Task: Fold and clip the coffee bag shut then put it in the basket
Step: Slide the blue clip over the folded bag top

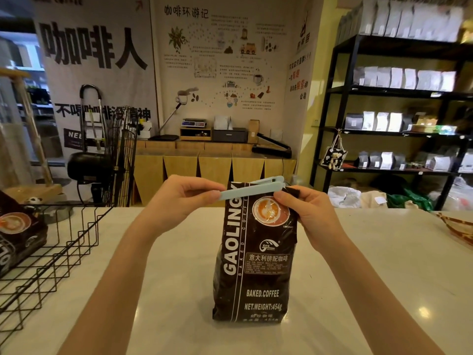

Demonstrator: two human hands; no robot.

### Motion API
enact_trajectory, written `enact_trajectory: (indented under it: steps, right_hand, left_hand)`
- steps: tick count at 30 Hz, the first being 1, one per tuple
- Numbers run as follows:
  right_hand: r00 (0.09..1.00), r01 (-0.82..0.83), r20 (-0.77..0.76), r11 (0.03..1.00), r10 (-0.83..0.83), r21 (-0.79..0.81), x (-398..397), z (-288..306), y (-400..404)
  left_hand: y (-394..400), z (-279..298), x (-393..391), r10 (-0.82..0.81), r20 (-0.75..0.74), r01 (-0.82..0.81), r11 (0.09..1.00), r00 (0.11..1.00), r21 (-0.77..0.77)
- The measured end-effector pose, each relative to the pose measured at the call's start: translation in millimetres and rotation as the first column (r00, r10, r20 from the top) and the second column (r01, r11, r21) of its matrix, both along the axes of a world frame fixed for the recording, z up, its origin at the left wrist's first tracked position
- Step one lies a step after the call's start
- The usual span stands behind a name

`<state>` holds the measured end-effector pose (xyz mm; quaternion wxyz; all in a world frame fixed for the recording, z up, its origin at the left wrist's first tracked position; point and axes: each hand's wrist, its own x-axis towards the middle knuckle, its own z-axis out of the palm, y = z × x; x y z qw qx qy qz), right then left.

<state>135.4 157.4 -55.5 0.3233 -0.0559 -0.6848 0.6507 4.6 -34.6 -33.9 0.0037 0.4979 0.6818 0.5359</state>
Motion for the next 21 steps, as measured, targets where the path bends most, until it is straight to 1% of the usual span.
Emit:
enact_trajectory:
  steps: [4,10,13,18,21]
  right_hand:
    - [1.000,0.000,-0.003,1.000,0.000,-0.015,-0.4,-0.6,0.3]
    - [0.999,-0.004,-0.051,1.000,0.004,0.003,-1.4,0.2,-5.3]
    - [0.998,0.026,-0.051,0.999,-0.024,0.042,-2.6,-0.6,-7.0]
    - [0.998,0.034,-0.053,0.999,-0.033,0.019,-4.9,-3.1,-5.4]
    - [0.998,0.022,-0.053,1.000,-0.021,0.017,-5.1,-4.1,-4.4]
  left_hand:
    - [5.5,-5.7,-1.0,-0.059,0.117,0.042,0.989,0.991,0.140]
    - [18.3,-7.2,9.8,-0.192,0.249,0.139,0.967,0.949,0.216]
    - [24.0,-9.0,14.8,-0.196,0.267,0.135,0.963,0.944,0.232]
    - [30.9,-18.9,15.6,-0.140,0.323,0.057,0.966,0.936,0.253]
    - [38.0,-24.8,18.6,-0.172,0.399,0.050,0.954,0.901,0.297]
